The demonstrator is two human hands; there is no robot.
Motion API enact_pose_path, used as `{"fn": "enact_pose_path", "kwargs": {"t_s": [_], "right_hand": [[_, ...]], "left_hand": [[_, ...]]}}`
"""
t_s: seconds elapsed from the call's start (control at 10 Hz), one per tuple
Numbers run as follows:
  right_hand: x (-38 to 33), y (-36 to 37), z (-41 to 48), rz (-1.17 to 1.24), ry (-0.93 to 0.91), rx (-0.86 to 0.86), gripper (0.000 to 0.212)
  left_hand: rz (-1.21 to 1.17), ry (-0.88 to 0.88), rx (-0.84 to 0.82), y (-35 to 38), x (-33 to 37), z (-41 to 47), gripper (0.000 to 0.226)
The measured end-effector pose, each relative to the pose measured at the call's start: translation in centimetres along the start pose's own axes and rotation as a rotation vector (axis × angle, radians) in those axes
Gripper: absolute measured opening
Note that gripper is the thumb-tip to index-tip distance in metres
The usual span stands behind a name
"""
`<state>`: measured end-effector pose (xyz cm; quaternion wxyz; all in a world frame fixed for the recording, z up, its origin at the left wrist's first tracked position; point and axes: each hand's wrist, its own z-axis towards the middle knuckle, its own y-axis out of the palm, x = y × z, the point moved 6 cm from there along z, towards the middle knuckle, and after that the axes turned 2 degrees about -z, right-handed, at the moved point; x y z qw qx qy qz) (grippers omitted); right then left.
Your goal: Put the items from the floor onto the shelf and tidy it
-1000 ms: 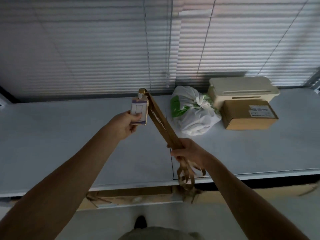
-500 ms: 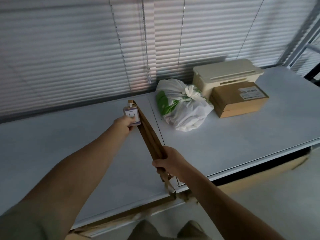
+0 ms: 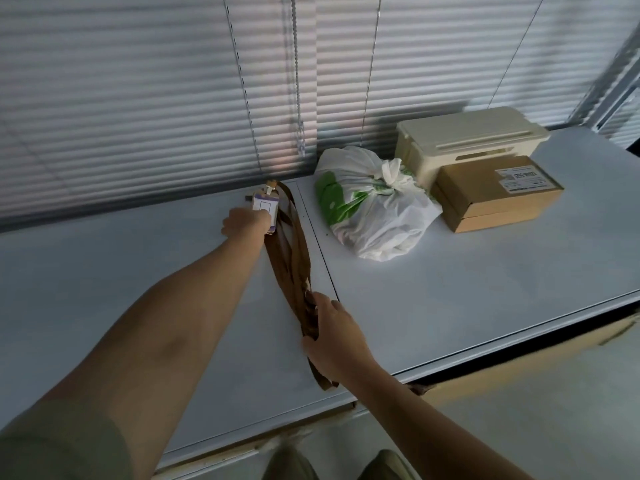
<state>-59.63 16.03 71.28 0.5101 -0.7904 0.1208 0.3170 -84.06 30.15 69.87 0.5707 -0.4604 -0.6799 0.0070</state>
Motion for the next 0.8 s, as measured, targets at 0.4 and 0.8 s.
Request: {"fn": "enact_pose_path", "kwargs": {"t_s": [0.4, 0.8], "right_hand": [[1.3, -0.5, -0.7, -0.082, 0.048, 0.076, 0.050], [1.0, -2.4, -2.3, 0.053, 0.152, 0.025, 0.052]], "left_hand": [[0.197, 0.024, 0.022, 0.7, -0.1, -0.4, 0.063], [0.176, 0.010, -0.054, -2.7, -4.6, -1.8, 0.062]]}}
